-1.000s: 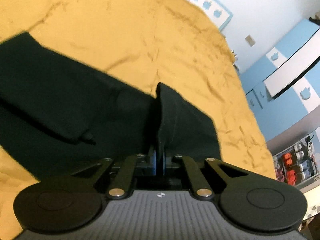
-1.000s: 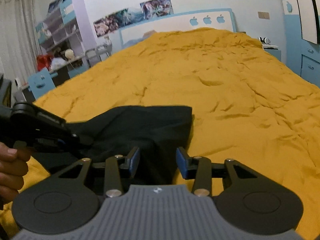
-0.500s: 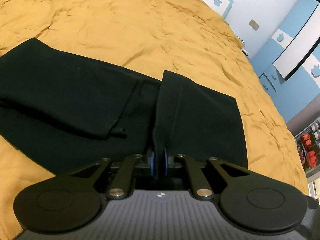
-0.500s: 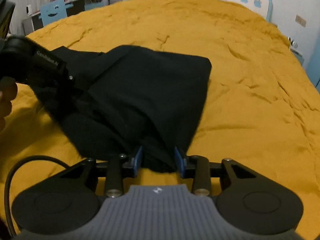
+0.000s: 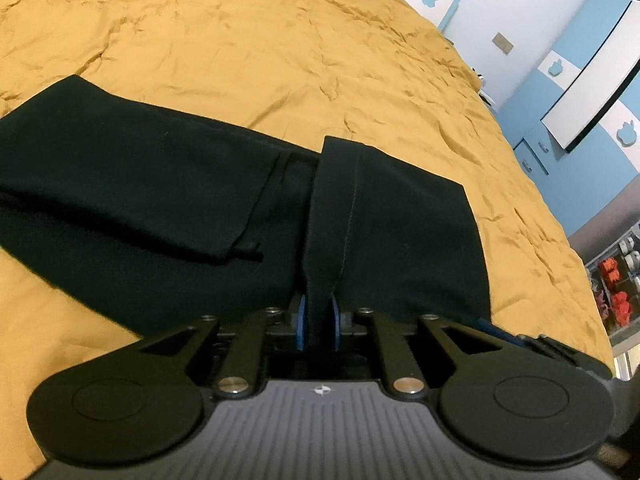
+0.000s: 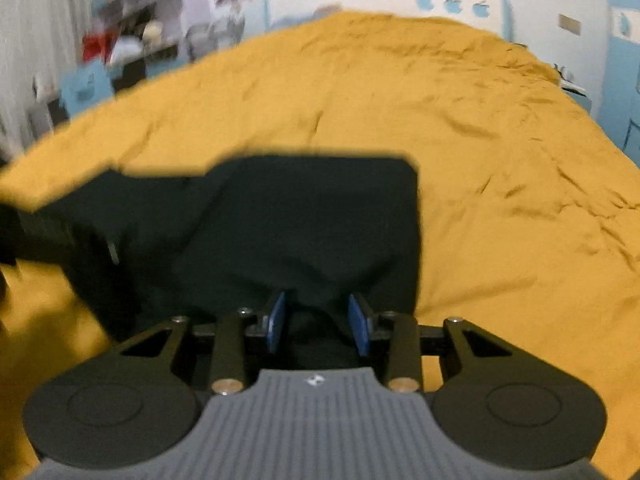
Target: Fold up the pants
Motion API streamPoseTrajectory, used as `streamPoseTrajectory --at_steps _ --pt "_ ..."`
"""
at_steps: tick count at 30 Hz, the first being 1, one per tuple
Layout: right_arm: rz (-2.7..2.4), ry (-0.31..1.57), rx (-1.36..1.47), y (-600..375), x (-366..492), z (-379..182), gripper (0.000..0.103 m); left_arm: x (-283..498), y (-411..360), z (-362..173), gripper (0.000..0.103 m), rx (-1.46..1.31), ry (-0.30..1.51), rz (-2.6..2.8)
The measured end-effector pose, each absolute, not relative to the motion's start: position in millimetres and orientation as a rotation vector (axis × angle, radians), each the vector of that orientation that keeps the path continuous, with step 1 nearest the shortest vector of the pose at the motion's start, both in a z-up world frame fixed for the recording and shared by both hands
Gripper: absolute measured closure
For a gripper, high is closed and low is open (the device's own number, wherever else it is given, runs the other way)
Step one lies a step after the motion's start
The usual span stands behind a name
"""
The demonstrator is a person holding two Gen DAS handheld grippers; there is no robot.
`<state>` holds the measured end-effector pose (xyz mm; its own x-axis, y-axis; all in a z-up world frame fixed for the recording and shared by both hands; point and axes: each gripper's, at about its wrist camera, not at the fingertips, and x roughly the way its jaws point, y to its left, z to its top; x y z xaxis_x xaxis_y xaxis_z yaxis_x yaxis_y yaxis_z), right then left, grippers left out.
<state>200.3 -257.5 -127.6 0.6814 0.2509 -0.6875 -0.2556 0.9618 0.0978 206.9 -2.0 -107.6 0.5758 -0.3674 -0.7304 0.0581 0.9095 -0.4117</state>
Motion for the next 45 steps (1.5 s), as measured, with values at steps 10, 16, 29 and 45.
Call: streamPoseTrajectory --at_steps 10,16,29,45 --pt "0.284 0.719 -0.005 -252.7 194.5 -107.6 0.07 194.2 33.4 -97.6 0.089 -0.378 0.882 -0.205" --pt "0.279 0.805 -0.078 -238.2 194.9 -109.6 0.067 184.3 114.2 -84.4 0.061 -0.45 0.81 -0.066" --pt "0.356 0.638 -0.004 -168.1 228.1 -91.3 0.068 196.9 229.3 -139.0 0.038 -0.937 0.786 0.078" --pt "0.349 0.688 -0.115 -108.6 263.7 -148.4 0.064 213.1 231.5 -159.2 0.02 -0.99 0.722 0.139"
